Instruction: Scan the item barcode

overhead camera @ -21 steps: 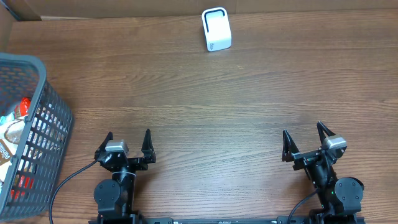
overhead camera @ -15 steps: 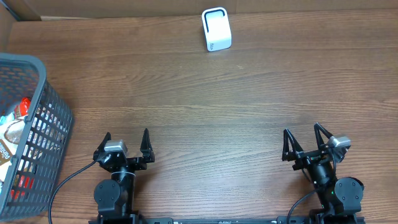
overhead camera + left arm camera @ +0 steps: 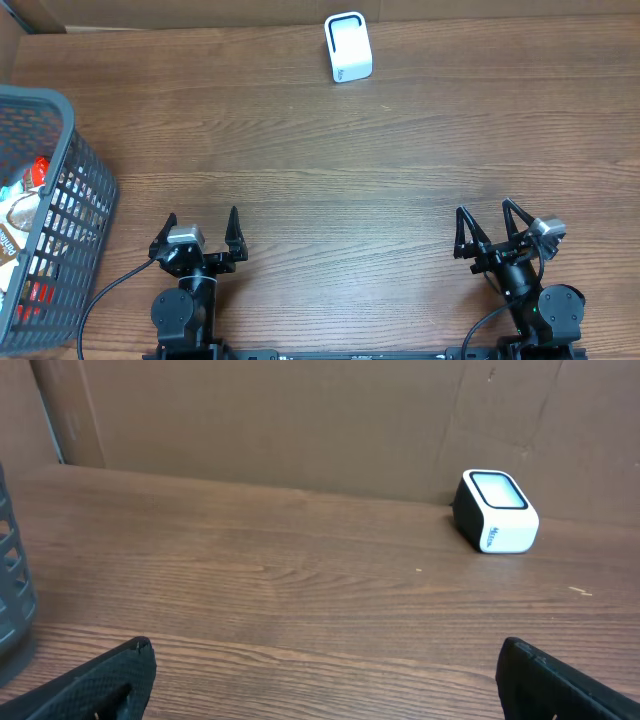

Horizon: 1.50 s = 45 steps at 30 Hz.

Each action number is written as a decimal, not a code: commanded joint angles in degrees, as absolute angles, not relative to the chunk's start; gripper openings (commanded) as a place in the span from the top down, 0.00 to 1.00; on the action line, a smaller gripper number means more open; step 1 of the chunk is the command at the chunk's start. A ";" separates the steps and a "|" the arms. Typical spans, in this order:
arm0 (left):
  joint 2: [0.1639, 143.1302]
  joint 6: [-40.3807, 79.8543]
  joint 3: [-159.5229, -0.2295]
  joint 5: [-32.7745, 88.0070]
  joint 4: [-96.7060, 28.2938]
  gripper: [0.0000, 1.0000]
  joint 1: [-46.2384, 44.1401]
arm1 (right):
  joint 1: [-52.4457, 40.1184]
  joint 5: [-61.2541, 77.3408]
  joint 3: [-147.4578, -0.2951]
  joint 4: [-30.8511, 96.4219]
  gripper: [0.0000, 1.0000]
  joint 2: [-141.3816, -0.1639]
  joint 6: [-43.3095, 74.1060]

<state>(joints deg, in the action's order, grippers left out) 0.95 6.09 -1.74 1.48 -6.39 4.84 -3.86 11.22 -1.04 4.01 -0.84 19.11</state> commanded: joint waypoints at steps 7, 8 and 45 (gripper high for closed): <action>0.27 5.28 -1.21 0.91 -6.33 0.00 4.49 | -4.12 11.40 -0.47 3.68 0.00 -0.16 19.55; 0.27 5.28 -1.21 0.91 -6.33 0.00 4.49 | -4.12 11.38 -0.47 3.68 0.00 -0.16 19.55; 6.33 2.79 -10.74 0.73 -4.60 0.01 4.51 | -4.10 9.06 -5.85 2.85 0.00 -0.16 12.97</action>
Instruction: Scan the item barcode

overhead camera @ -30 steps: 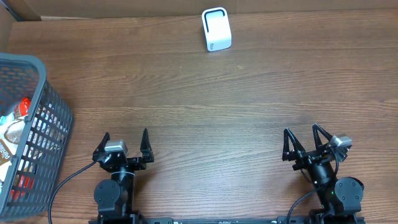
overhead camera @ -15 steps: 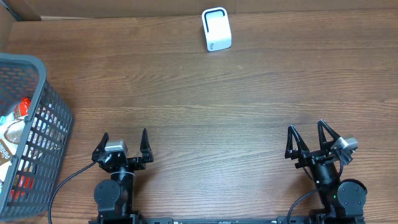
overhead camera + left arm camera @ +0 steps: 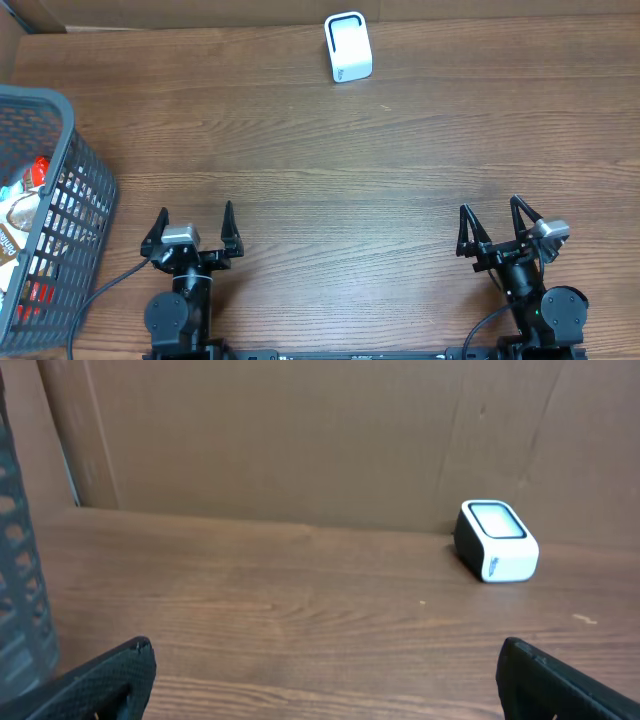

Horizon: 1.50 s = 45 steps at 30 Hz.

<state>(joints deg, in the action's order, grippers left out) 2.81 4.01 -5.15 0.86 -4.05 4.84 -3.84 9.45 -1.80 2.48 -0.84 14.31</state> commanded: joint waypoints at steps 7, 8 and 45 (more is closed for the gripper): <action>19.90 2.76 -27.20 3.07 -8.82 0.00 4.51 | -4.12 9.06 -7.68 5.93 0.00 -0.16 9.15; 22.04 2.76 -30.59 3.49 -10.50 0.00 4.51 | -4.12 9.06 -7.68 6.07 0.00 -0.16 9.13; 80.05 7.99 -126.58 -6.81 -76.60 0.00 26.65 | -4.05 5.15 -7.77 27.29 0.00 -0.30 8.91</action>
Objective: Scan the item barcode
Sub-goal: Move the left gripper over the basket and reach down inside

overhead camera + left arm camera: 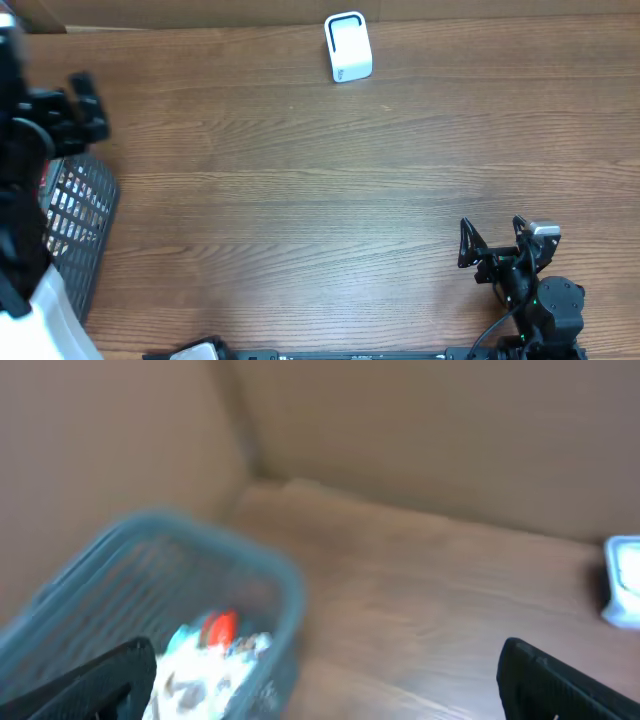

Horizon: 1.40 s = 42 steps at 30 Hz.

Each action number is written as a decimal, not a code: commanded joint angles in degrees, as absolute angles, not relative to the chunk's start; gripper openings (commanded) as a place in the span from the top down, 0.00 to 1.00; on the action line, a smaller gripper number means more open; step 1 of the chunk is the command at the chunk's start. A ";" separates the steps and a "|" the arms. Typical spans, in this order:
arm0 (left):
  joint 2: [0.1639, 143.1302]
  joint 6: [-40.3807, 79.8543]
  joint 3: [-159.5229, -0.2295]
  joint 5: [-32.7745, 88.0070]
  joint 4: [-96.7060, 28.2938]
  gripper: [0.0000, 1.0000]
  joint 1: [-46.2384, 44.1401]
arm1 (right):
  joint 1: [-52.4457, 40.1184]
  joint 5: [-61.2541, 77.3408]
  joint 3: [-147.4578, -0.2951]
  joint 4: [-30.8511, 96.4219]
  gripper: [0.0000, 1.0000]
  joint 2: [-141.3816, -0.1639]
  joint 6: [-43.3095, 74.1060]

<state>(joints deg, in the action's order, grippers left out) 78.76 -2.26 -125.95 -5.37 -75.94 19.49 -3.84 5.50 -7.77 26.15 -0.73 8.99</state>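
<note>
The white barcode scanner (348,47) stands at the far middle of the table; in the blurred left wrist view the scanner (625,580) shows at the right edge. A grey mesh basket (170,610) holds packaged items, one with a red cap (220,628). My left gripper (325,690) is open and empty, raised high above the basket and looking down into it. The left arm (30,200) covers most of the basket (85,200) from above. My right gripper (491,228) rests open and empty at the near right.
Brown cardboard walls (420,430) close off the far and left sides of the wooden table (320,170). The basket sits at the table's left edge.
My left arm has risen from its low rest at the near left and swung left, now high over the basket. The gripper is still open. The right arm has barely shifted.
Both grippers first rested open at the near edge, the left wrist camera facing the scanner. The left one then turned slightly left, bringing the basket's edge into its view. Now it hangs open above the basket, with the items inside in view.
</note>
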 commanded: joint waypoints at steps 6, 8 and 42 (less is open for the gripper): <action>84.18 17.37 -126.58 -1.50 -78.04 0.00 42.96 | -4.05 5.15 -7.77 27.29 0.00 -0.27 8.91; 86.04 19.73 -126.56 -1.28 -79.29 0.03 46.70 | -4.05 5.17 -7.77 27.29 0.00 -0.27 8.91; 94.41 33.67 -74.28 -2.28 -46.37 0.01 55.64 | -4.05 5.17 -7.77 27.29 0.00 -0.27 8.91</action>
